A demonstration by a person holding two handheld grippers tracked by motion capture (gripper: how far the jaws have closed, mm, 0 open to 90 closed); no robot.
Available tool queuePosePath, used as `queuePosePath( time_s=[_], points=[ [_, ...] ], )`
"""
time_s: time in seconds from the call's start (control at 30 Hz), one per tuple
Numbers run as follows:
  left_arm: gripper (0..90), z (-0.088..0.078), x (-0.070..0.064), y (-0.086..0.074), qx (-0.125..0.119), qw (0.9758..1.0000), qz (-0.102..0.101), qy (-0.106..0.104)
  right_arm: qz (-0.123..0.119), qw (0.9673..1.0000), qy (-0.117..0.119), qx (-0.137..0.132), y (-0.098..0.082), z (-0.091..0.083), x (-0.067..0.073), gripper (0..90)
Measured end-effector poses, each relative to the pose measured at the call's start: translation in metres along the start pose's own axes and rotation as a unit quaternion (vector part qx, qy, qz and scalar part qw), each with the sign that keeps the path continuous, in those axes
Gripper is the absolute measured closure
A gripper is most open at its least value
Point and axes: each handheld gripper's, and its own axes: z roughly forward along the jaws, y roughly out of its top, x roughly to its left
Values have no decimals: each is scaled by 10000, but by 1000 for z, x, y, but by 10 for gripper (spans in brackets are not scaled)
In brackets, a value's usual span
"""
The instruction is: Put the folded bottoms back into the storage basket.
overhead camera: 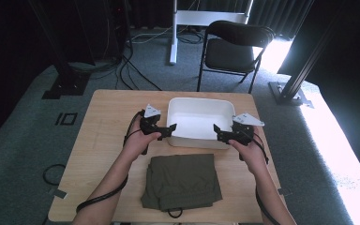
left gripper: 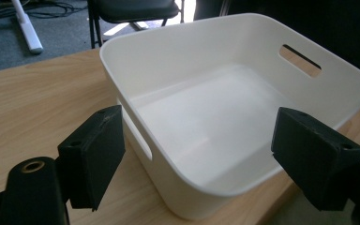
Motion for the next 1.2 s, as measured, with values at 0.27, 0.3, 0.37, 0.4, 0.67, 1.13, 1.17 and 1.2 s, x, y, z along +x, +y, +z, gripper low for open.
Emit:
queuePosePath(
  time_s=[0.27,0.3,0.37,0.4,0.67,1.13,1.17,1.2],
  points=[
    [178,-17,-7,-18,82,9999,95,-111,-111,9998,132,-33,-12,-16,14,134],
    [174,-19,-8,-20,82,9998,82,-131,-46,9998,169,-41,-15,-18,16,135],
    [168,-22,-10,-24,107,9997,94,-184,-51,9998,190,-49,-18,-21,18,134],
    [167,-24,-11,-27,138,9996,121,-194,-44,9998,203,-49,-20,-22,19,135],
    [167,-35,-17,-45,268,9990,196,-314,-59,9991,409,-93,-31,-33,33,135],
    [167,-46,-29,-72,447,9978,65,-481,-79,9982,595,9,-58,-38,54,135],
    [167,-47,-29,-73,481,9976,74,-497,-94,9982,588,25,-61,-39,56,135],
    [167,-48,-31,-76,530,9973,72,-500,-107,9983,576,33,-63,-40,57,135]
  ],
)
